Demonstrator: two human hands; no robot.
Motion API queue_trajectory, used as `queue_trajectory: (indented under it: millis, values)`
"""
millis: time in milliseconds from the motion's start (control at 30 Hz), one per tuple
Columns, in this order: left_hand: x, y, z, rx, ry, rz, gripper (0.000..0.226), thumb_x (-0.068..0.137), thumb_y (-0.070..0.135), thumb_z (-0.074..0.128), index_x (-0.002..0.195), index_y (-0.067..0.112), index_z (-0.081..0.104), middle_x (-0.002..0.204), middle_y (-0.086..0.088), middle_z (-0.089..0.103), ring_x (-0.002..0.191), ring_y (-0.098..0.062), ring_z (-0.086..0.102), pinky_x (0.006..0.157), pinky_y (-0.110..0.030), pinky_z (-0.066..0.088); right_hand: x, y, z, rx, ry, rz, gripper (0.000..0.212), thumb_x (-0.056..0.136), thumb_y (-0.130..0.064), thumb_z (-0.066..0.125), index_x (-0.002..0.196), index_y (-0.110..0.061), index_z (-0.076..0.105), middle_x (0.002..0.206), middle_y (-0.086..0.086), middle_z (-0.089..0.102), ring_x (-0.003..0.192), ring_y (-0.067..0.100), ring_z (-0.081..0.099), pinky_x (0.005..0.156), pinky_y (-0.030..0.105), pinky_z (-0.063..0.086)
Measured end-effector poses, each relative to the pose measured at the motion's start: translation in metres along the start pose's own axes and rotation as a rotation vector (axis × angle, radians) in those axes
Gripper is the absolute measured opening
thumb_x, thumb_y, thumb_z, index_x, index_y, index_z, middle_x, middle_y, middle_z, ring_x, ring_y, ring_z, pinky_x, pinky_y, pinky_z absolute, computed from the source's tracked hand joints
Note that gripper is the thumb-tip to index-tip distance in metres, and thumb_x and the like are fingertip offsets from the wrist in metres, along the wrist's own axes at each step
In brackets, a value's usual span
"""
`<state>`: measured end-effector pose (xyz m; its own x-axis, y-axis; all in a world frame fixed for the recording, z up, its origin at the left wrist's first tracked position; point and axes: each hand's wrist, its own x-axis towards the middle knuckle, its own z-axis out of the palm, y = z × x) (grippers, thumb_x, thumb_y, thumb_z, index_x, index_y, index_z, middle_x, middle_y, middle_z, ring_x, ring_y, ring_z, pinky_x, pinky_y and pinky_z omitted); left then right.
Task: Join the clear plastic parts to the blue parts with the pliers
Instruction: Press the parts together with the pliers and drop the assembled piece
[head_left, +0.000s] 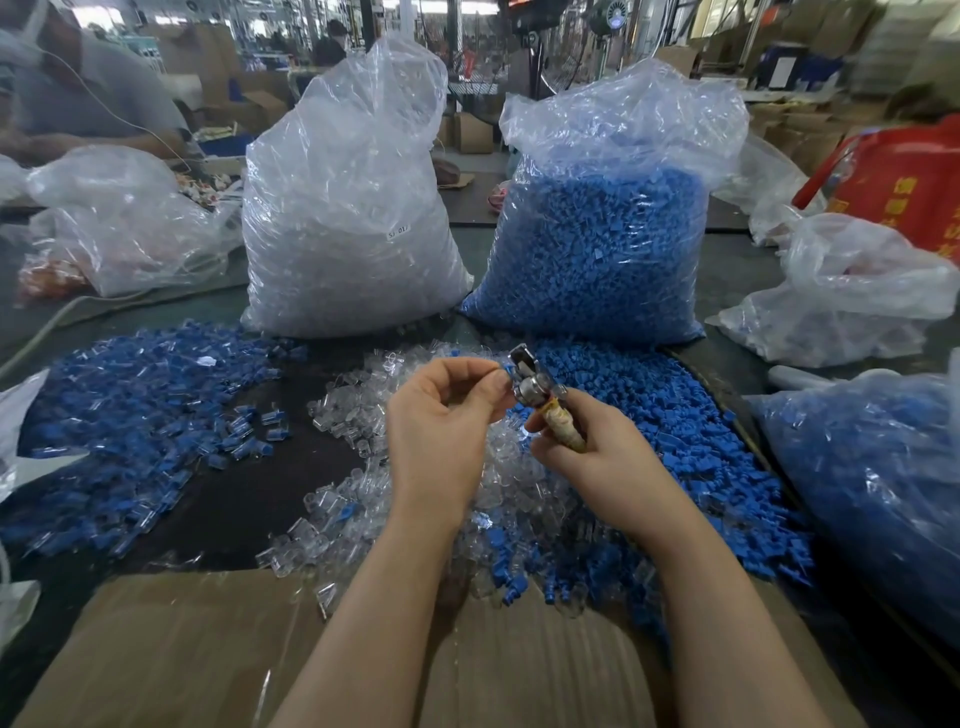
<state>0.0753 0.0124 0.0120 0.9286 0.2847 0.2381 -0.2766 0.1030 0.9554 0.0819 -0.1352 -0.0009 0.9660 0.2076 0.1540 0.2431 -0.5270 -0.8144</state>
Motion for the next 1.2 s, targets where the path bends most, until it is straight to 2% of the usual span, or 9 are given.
queue_trajectory:
  millis: [167, 400, 633, 733, 800, 867, 1000, 1100, 1200]
  values:
    - [0.001, -0.001, -0.002, 0.008, -0.016, 0.008, 0.017, 0.086, -0.002, 0.070, 0.082, 0.015, 0.069, 0.072, 0.005, 0.074, 0.068, -0.005, 0.070, 0.065, -0.015, 0.054, 0.001, 0.001, 0.002, -0.065, 0.006, 0.003, 0.014, 0.086, -0.009, 0.059, 0.087, -0.022, 0.062, 0.068, -0.007, 0.056, 0.056, 0.006, 0.048, 0.054, 0.029, 0.041]
    - [0.001, -0.002, 0.000, 0.013, -0.014, 0.000, 0.017, 0.086, -0.002, 0.069, 0.083, 0.015, 0.069, 0.072, 0.007, 0.073, 0.066, -0.005, 0.070, 0.064, -0.015, 0.054, 0.001, 0.005, 0.004, -0.098, 0.058, 0.001, 0.019, 0.082, -0.005, 0.055, 0.079, -0.022, 0.061, 0.061, -0.007, 0.054, 0.050, 0.005, 0.046, 0.050, 0.026, 0.034]
    - [0.003, -0.002, -0.003, -0.021, -0.013, -0.080, 0.014, 0.086, -0.002, 0.068, 0.084, 0.012, 0.070, 0.071, 0.002, 0.073, 0.066, -0.009, 0.070, 0.065, -0.019, 0.056, 0.001, 0.006, 0.007, -0.119, 0.076, -0.005, 0.018, 0.082, -0.010, 0.055, 0.078, -0.026, 0.061, 0.060, -0.008, 0.055, 0.052, 0.007, 0.046, 0.052, 0.028, 0.035]
    - [0.006, 0.001, -0.012, -0.102, -0.018, -0.180, 0.008, 0.085, 0.001, 0.069, 0.088, 0.008, 0.070, 0.077, -0.003, 0.075, 0.070, -0.012, 0.072, 0.064, -0.019, 0.056, 0.002, 0.006, 0.008, -0.182, 0.091, -0.024, 0.008, 0.085, -0.015, 0.056, 0.086, -0.021, 0.061, 0.068, -0.005, 0.060, 0.061, 0.015, 0.053, 0.054, 0.039, 0.044]
    - [0.013, 0.004, -0.027, -0.201, 0.085, -0.280, 0.011, 0.083, 0.002, 0.069, 0.093, 0.005, 0.069, 0.083, -0.008, 0.076, 0.074, -0.015, 0.074, 0.063, -0.018, 0.056, 0.003, 0.008, 0.006, -0.211, 0.140, -0.010, 0.007, 0.086, -0.017, 0.056, 0.088, -0.021, 0.061, 0.071, -0.003, 0.062, 0.065, 0.020, 0.055, 0.060, 0.043, 0.047]
    - [0.023, 0.005, -0.050, -0.366, 0.272, -0.405, 0.015, 0.084, 0.003, 0.068, 0.098, 0.004, 0.068, 0.084, -0.008, 0.077, 0.077, -0.015, 0.075, 0.062, -0.018, 0.057, 0.004, 0.011, 0.003, -0.236, 0.192, 0.025, 0.006, 0.086, -0.019, 0.055, 0.087, -0.023, 0.060, 0.071, -0.004, 0.062, 0.065, 0.019, 0.055, 0.060, 0.041, 0.047]
    - [0.035, 0.001, -0.099, -0.732, 0.588, -0.559, 0.009, 0.092, 0.005, 0.062, 0.100, 0.003, 0.065, 0.084, -0.011, 0.075, 0.075, -0.015, 0.075, 0.060, -0.019, 0.058, 0.006, 0.020, -0.003, -0.362, 0.243, 0.108, 0.006, 0.089, -0.024, 0.056, 0.083, -0.024, 0.056, 0.069, -0.004, 0.059, 0.061, 0.016, 0.053, 0.050, 0.032, 0.038]
    - [0.036, -0.006, -0.124, -0.931, 0.674, -0.585, 0.015, 0.100, 0.005, 0.051, 0.110, 0.001, 0.062, 0.098, -0.011, 0.072, 0.089, -0.016, 0.073, 0.055, -0.023, 0.057, 0.008, 0.027, -0.004, -0.454, 0.251, 0.175, 0.015, 0.091, -0.026, 0.054, 0.077, -0.023, 0.049, 0.067, -0.002, 0.057, 0.059, 0.017, 0.052, 0.047, 0.030, 0.032]
    - [0.038, -0.010, -0.135, -0.981, 0.736, -0.571, 0.026, 0.102, 0.005, 0.045, 0.125, 0.003, 0.057, 0.100, -0.011, 0.070, 0.088, -0.016, 0.071, 0.049, -0.026, 0.056, 0.008, 0.030, -0.004, -0.537, 0.245, 0.222, 0.020, 0.092, -0.029, 0.053, 0.074, -0.022, 0.046, 0.068, -0.001, 0.056, 0.060, 0.019, 0.052, 0.048, 0.030, 0.033]
